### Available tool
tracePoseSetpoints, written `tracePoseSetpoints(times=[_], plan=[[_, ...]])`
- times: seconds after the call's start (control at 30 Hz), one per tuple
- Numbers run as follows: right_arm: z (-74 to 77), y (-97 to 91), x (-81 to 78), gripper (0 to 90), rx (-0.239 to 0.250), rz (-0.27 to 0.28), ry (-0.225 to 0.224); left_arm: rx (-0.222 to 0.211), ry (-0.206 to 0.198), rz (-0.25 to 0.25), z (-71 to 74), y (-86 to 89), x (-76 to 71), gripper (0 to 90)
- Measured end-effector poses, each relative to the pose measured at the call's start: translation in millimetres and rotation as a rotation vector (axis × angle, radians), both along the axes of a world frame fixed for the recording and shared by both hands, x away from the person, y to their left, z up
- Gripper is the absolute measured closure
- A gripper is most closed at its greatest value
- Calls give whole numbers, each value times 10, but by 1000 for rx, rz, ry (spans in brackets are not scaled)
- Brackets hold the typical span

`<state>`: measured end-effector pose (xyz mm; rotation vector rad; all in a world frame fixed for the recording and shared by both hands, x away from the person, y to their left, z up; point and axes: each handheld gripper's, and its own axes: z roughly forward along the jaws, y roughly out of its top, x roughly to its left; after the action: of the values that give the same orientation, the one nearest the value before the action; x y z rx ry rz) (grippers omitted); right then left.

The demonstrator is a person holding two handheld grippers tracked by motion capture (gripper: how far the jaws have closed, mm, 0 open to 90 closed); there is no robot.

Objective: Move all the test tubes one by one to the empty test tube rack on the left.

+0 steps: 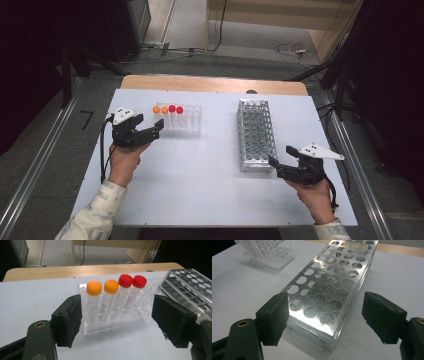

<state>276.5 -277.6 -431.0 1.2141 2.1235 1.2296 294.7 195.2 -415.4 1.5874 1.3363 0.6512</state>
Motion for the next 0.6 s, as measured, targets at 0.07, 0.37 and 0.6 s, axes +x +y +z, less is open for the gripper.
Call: tracePoseSetpoints(times=[0.07,0.37,0.6], plan=[[0,-8,-2,205,-5,1,-4,10,1,-3,-29,-9,-64,230],[-22,-85,-31,206,-12,-12,-11,21,11,-17,-147,-46,-333,219],[-58,-127,-43,206,-22,-24,-9,68,-30,10,-191,-64,-530,205]])
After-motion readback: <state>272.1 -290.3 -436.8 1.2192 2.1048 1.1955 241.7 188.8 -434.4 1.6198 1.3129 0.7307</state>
